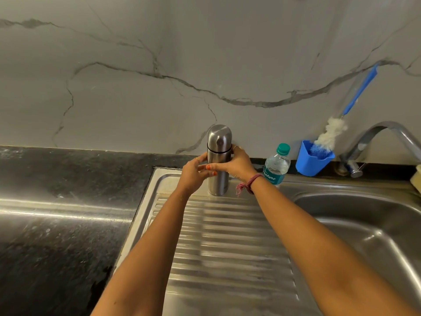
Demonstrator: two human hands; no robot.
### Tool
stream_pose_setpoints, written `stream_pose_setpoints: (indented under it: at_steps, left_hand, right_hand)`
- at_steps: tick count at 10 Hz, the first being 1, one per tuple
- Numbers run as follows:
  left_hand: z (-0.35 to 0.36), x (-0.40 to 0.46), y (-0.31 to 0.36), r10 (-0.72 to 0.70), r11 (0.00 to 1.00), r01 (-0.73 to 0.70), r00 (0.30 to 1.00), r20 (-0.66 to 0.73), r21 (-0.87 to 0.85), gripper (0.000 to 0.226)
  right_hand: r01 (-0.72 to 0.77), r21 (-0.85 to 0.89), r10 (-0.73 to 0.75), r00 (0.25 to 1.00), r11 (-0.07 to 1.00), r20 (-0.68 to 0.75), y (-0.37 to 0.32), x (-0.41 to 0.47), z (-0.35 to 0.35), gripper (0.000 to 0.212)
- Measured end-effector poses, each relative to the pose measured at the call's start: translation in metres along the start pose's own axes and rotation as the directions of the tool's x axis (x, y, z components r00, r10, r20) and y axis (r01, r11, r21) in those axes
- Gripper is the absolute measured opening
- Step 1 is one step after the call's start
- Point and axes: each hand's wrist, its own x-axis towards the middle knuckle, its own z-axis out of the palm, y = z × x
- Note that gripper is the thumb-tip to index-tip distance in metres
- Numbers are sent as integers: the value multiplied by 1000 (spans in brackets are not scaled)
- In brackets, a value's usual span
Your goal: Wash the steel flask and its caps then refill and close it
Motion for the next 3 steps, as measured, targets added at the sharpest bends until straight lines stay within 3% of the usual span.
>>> stream_pose_setpoints:
  at_steps: [3]
  left_hand:
    - [7,-9,3,-37,998,40,998,-49,47,74]
  right_hand:
    - [4,30,-4,1000,1000,15,-11,-17,-1,68]
